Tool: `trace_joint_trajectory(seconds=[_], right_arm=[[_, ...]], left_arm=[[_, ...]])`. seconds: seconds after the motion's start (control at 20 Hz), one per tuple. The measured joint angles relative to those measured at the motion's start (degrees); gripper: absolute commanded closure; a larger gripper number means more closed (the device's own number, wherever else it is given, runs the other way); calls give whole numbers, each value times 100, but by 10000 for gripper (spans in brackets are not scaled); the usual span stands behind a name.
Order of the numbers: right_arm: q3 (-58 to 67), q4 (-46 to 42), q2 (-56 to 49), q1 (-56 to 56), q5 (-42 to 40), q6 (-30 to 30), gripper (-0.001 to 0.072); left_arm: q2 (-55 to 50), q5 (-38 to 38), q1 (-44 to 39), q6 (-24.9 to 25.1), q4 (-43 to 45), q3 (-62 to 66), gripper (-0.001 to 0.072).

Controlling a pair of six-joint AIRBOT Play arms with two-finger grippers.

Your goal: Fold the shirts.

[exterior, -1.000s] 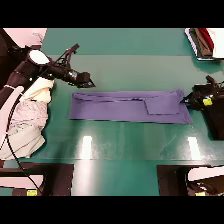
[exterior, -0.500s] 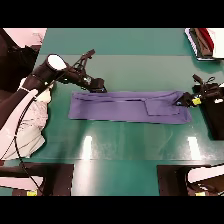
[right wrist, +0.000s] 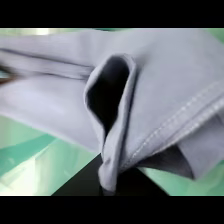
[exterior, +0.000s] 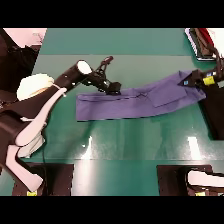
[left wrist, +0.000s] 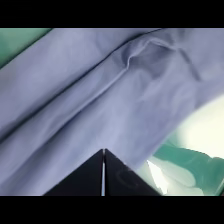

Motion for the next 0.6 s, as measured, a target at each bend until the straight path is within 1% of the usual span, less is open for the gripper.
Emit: trace_joint_trajectory(seconds=[0.15,0.3,0.6], right_arm=[[651,4,90,584,177,461,698],[1237,9,-4,1182,326,793,698],[2133,9,-409,2103,496,1115,698]], left_arm=[[-586,9,-240,-131,7,538,685],[-997,92,-400,-278,0,916,685],[-1257,175,-483,-479,46,1130,684]])
